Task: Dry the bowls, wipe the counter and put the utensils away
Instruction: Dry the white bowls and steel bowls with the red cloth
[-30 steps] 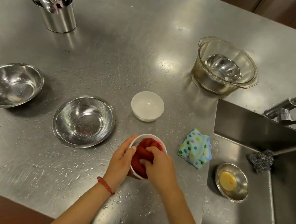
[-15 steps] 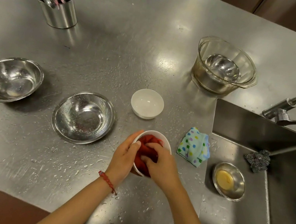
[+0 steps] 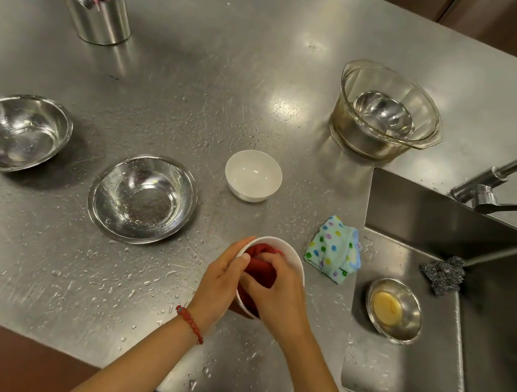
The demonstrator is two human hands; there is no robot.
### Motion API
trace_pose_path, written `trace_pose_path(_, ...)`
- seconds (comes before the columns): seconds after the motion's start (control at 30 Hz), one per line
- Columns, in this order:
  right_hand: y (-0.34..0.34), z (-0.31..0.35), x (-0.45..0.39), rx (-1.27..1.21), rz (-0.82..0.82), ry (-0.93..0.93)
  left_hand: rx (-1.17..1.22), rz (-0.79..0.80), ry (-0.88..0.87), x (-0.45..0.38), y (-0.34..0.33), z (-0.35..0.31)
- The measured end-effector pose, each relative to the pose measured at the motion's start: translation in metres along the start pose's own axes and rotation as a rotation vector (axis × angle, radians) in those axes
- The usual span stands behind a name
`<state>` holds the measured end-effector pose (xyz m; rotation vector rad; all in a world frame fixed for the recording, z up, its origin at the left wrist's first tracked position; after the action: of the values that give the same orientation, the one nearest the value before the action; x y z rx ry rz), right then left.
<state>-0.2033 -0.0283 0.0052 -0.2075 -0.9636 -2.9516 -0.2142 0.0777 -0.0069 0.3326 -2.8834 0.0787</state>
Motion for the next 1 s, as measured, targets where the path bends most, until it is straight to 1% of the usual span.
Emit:
trace_pose_path(0.07,-0.003,0.007,-0.002,-0.045,-0.066,-0.023,0.003,-0.012,0.009,0.0,0.0,0.001)
trace_pose_path(0.1,-0.003,0.009,-0.003,-0.015,-0.084,-0.017,0.011,-0.026,0.009,0.0,0.001,-0.001)
trace_pose_path(0.2,0.001,0.009,-0.002,0.242,-0.05,0.06,0.053,-0.06,-0.003,-0.003,0.005,-0.008)
trace_pose_path(0.27,0.009,0.004,0.0,0.356,0.023,0.11,0.064,-0.046,0.008,-0.005,0.005,-0.009)
trace_pose_path(0.3,0.013,0.001,0.0,0.341,0.066,0.128,0.061,-0.034,0.015,-0.005,0.004,-0.008)
trace_pose_path(0.37,0.016,0.0,-0.001,0.223,0.123,0.14,0.034,-0.013,0.016,-0.002,0.0,-0.004)
trace_pose_path(0.4,0.015,0.001,-0.001,0.156,0.119,0.125,0.023,-0.011,0.016,0.001,-0.002,-0.001)
trace_pose_path(0.47,0.008,0.003,-0.002,0.081,0.056,0.084,0.015,-0.028,0.023,0.005,-0.004,0.003)
trace_pose_path(0.53,0.001,0.001,-0.002,0.161,0.004,0.073,0.03,-0.058,0.029,0.004,-0.002,0.007)
trace_pose_path(0.6,0.001,-0.003,-0.002,0.291,0.027,0.073,0.03,-0.074,0.036,0.001,0.002,0.008)
trace_pose_path(0.63,0.004,-0.006,-0.003,0.314,0.054,0.08,0.024,-0.068,0.04,-0.001,0.002,0.009)
trace_pose_path(0.67,0.008,-0.009,-0.004,0.292,0.081,0.082,0.021,-0.054,0.046,-0.002,0.002,0.01)
trace_pose_path(0.73,0.016,-0.014,-0.003,0.136,0.081,0.04,0.016,-0.034,0.065,-0.004,0.0,0.015)
trace_pose_path(0.87,0.027,-0.023,-0.005,-0.288,-0.079,-0.167,0.092,-0.061,0.16,-0.01,-0.001,0.02)
trace_pose_path(0.93,0.031,-0.025,-0.008,-0.391,-0.112,-0.204,0.128,-0.082,0.21,-0.013,-0.002,0.021)
trace_pose_path(1.0,0.034,-0.027,-0.01,-0.446,-0.127,-0.196,0.1,-0.111,0.236,-0.015,-0.003,0.026)
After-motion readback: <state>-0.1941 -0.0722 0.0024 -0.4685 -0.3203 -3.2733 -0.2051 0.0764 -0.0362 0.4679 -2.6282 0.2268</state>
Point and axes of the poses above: each hand's wrist, its own x-axis away from the middle knuckle, its own y-axis out of the back of the hand, z = x × y, the point moved 1 cm from there along -x, towards the middle knuckle, and after that the axes turned 6 degrees about -z, right-handed, at the moved point
